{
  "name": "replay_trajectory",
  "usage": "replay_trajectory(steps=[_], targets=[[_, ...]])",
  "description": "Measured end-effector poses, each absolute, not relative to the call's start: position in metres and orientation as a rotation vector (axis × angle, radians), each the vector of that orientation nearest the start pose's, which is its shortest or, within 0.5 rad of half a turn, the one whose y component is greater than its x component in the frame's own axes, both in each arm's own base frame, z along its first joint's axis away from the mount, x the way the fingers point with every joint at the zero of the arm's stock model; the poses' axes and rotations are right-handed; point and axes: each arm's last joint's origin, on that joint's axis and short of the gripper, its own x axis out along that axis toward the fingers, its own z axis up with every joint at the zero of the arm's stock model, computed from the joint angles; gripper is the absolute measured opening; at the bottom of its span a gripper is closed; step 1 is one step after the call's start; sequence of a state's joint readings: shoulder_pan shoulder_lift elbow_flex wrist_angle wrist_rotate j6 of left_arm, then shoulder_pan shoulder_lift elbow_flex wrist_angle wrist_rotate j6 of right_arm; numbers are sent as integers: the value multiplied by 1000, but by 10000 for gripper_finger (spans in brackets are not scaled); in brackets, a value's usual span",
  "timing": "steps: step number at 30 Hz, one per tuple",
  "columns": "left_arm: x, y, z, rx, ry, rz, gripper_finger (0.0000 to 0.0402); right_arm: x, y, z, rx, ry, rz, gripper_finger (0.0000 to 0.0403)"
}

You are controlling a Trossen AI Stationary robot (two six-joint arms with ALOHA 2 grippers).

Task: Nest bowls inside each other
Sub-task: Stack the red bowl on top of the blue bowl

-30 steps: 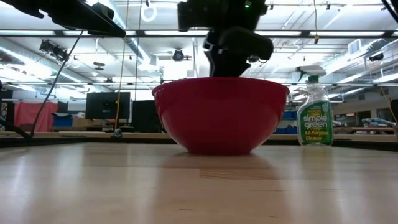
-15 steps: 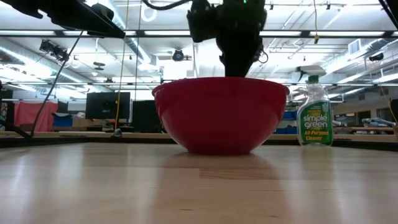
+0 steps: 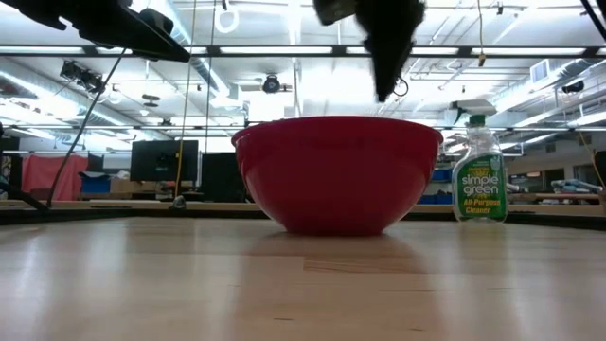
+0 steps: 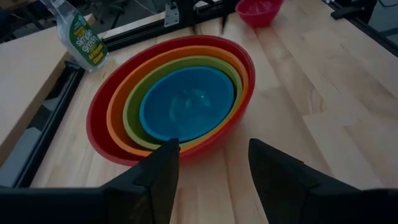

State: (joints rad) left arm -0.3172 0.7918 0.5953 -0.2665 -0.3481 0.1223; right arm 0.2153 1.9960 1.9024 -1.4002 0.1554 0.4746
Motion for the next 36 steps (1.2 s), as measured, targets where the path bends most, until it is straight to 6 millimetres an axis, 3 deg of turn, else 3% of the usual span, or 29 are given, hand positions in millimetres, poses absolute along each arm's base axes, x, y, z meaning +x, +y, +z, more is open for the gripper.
replay_trajectory(steps=[6,16,22,31,36], targets=[[166,-44,260,254,441,8,194,357,97,287,318,1576,-446,193],[166,-44,260,204,440,18,194,319,145,245,485,1761,-670,193],[166,-44,260,204,440,19,194,297,174,234,561,1787,-841,198],[166,-44,260,192,439,21,194,276,201,225,624,1753,-1009,246],[166,-44,259,194,448,21,194,264,214,204,703,1790,-1039,275]])
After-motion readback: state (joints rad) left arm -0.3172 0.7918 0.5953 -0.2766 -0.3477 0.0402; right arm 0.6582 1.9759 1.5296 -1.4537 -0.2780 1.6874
